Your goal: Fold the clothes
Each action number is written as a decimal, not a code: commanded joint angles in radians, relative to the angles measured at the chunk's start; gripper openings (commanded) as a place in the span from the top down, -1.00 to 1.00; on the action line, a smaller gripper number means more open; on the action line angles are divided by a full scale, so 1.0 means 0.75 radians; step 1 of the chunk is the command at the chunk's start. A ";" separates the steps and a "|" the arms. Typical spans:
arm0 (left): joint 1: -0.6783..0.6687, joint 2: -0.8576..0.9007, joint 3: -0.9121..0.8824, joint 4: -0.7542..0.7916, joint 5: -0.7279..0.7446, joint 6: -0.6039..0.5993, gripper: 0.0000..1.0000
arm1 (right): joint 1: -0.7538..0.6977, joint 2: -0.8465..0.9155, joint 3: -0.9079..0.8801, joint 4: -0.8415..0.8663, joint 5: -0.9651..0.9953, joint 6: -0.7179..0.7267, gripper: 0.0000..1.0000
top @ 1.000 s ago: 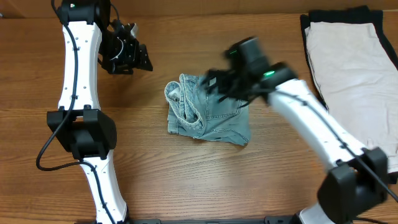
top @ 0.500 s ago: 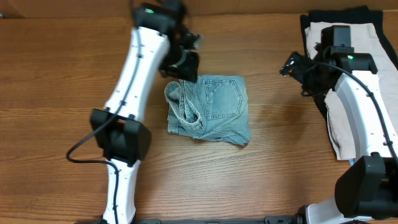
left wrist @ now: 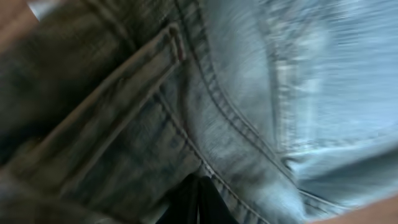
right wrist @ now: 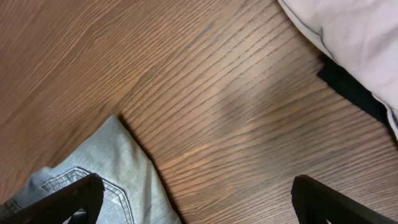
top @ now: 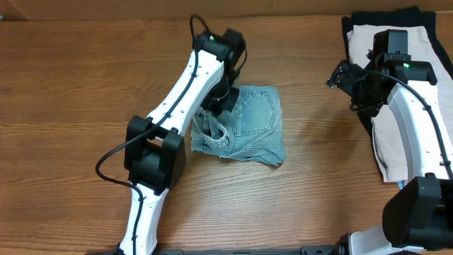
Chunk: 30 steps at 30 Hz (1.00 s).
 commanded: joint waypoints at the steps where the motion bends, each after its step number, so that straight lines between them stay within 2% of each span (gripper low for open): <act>1: 0.047 0.012 -0.100 0.049 -0.053 -0.044 0.91 | -0.003 -0.033 0.008 0.007 0.013 -0.015 -1.00; 10: 0.123 0.012 -0.263 0.273 -0.127 -0.050 0.92 | -0.003 -0.005 0.007 -0.015 0.013 -0.021 -1.00; 15: 0.132 0.012 -0.379 0.358 -0.122 -0.116 0.92 | -0.003 0.002 0.008 -0.016 0.013 -0.045 -1.00; 18: 0.133 0.011 -0.389 0.361 -0.063 -0.109 0.92 | -0.003 0.002 0.008 -0.014 0.013 -0.045 -1.00; 21: 0.151 0.000 -0.297 0.260 0.024 -0.081 0.89 | -0.003 0.002 0.007 -0.014 0.013 -0.049 -1.00; 22: 0.158 -0.002 -0.243 0.203 0.039 -0.074 0.69 | -0.003 0.002 0.007 -0.015 0.013 -0.049 -1.00; 23: 0.165 -0.002 -0.188 0.145 0.038 -0.072 0.31 | -0.003 0.002 0.007 -0.015 0.013 -0.049 -1.00; 24: 0.174 -0.002 -0.123 0.080 0.031 -0.067 -0.20 | -0.003 0.002 0.007 -0.014 0.013 -0.049 -1.00; 25: 0.185 -0.001 -0.067 0.025 0.022 -0.062 -0.50 | -0.003 0.002 0.007 -0.014 0.013 -0.049 -1.00; 27: 0.213 -0.002 0.062 -0.093 0.001 -0.062 -0.72 | -0.003 0.002 0.008 -0.014 0.013 -0.049 -1.00; 30: 0.260 -0.002 0.222 -0.227 0.001 -0.056 -0.86 | -0.003 0.002 0.008 -0.014 0.013 -0.051 -1.00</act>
